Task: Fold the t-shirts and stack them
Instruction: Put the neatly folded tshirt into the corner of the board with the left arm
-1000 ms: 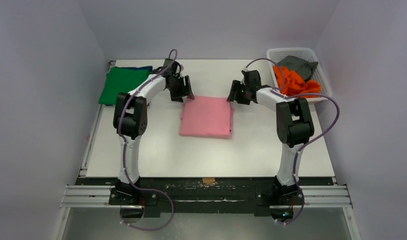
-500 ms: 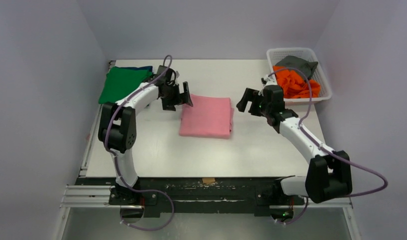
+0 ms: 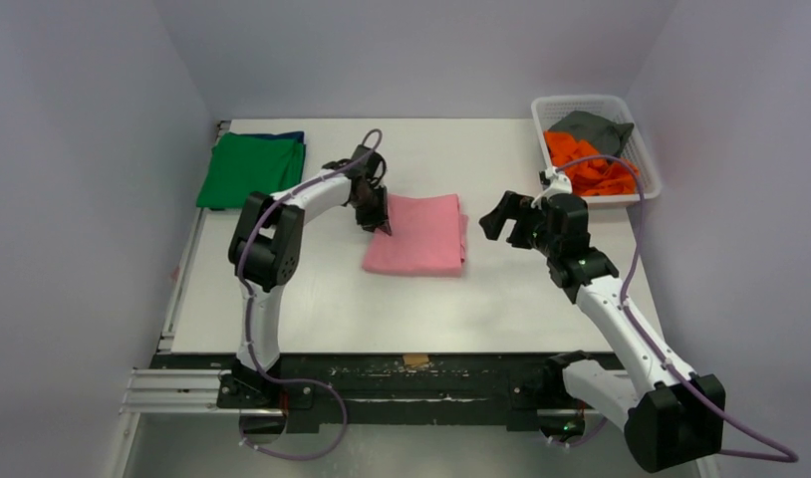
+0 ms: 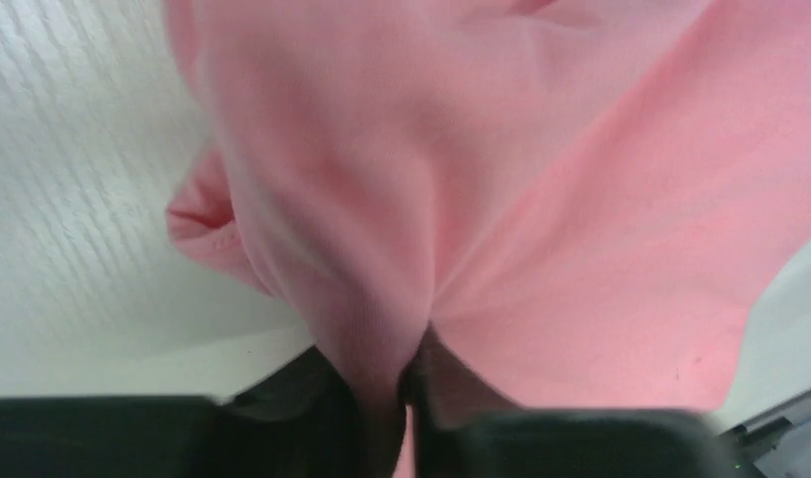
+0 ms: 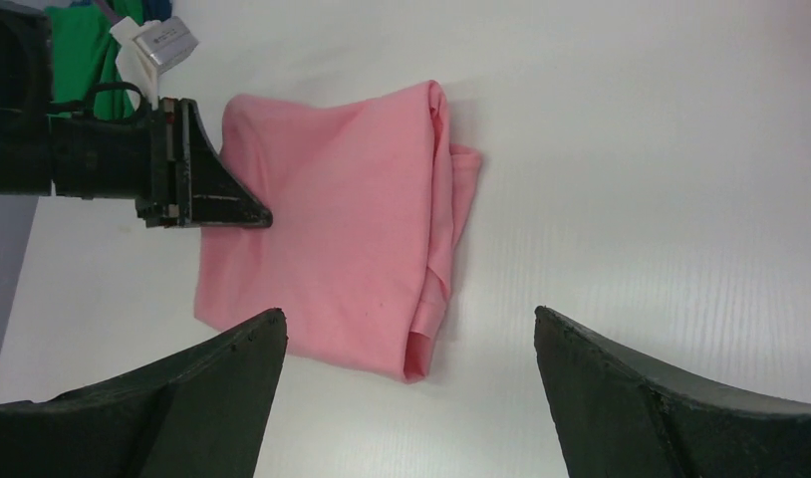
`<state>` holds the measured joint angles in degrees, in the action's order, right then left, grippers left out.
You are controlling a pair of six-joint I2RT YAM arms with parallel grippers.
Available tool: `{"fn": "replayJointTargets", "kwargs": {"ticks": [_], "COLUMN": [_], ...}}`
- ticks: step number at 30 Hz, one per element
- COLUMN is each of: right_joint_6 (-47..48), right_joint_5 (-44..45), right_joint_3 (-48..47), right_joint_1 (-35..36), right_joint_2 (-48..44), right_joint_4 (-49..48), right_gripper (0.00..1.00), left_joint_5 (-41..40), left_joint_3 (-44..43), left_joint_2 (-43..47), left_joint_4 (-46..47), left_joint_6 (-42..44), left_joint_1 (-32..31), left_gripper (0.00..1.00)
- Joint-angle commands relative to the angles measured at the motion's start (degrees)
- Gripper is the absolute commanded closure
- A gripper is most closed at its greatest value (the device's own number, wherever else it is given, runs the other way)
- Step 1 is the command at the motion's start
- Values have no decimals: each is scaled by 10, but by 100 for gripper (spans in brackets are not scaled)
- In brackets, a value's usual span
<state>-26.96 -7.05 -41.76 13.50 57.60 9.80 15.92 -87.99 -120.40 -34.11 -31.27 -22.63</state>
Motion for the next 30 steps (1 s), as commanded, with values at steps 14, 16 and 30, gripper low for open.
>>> {"fn": "replayJointTargets", "kwargs": {"ticks": [14, 16, 30], "right_joint_6": [42, 43, 66], "right_joint_5": [56, 63, 34], "right_joint_3": [9, 9, 1], "right_joint_1": [1, 1, 1], "right_joint_2": [-38, -37, 0], "right_joint_4": [27, 27, 19], "right_gripper": [6, 6, 4], "left_joint_5": [-423, -426, -404], "left_joint_3": [-265, -284, -390], "left_joint_2": [6, 12, 90], "left_joint_4": [-181, -179, -197], "left_joint_6": [272, 303, 480], "left_joint_1": [7, 31, 142], "left_gripper": [100, 100, 100]}}
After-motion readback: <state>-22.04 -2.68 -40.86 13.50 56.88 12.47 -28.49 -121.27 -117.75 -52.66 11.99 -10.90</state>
